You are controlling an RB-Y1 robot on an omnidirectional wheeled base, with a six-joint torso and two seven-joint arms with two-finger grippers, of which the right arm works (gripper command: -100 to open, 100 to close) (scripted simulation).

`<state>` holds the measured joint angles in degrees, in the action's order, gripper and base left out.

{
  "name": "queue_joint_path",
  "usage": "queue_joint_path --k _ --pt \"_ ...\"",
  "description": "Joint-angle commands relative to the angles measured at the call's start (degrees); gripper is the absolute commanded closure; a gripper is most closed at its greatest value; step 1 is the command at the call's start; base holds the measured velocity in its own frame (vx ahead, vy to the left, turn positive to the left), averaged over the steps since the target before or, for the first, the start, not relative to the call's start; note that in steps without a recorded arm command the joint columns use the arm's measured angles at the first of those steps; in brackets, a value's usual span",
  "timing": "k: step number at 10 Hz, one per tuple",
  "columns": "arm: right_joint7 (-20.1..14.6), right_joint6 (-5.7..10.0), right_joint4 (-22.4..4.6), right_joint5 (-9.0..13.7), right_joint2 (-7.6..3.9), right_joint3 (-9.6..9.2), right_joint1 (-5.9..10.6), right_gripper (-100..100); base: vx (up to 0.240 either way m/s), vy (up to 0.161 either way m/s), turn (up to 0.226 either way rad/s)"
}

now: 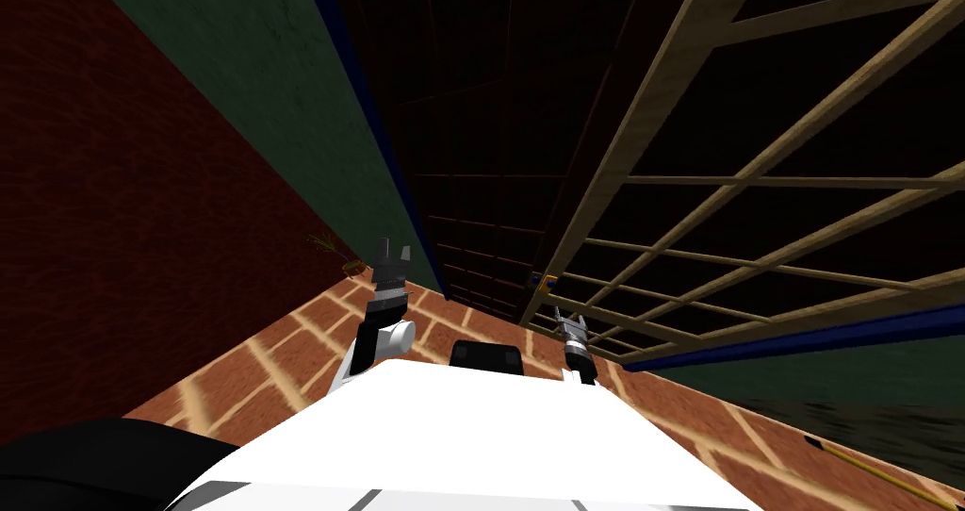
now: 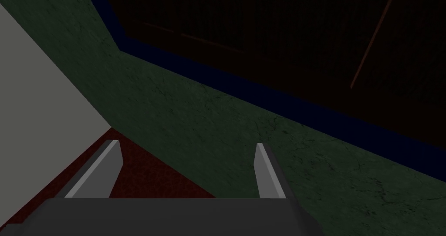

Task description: Pull the door open

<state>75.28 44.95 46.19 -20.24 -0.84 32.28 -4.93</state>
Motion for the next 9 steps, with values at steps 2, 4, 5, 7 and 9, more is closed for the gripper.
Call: queue_joint_path --k 2,4,5,7,9 --pt "-0.3 0.26 -0.2 0.0 -0.03 -0.51 1.5 -100 0.177 -0.065 0.06" --pt "-0.2 0.38 0.1 -0.1 0.46 -1.0 2.75 -100 0.136 -0.01 0.066" --pt "-0.2 0.38 0.1 -0.1 0.46 -1.0 2.75 -100 0.044 -0.009 -0.003" --pt "0.0 0.82 -0.4 -0.1 0.71 -1.2 3.83 -100 0.111 -0.001 0.073" --pt "0.0 0.82 -0.4 -0.1 0.71 -1.2 3.83 100 -0.027 0.005 -0.007"
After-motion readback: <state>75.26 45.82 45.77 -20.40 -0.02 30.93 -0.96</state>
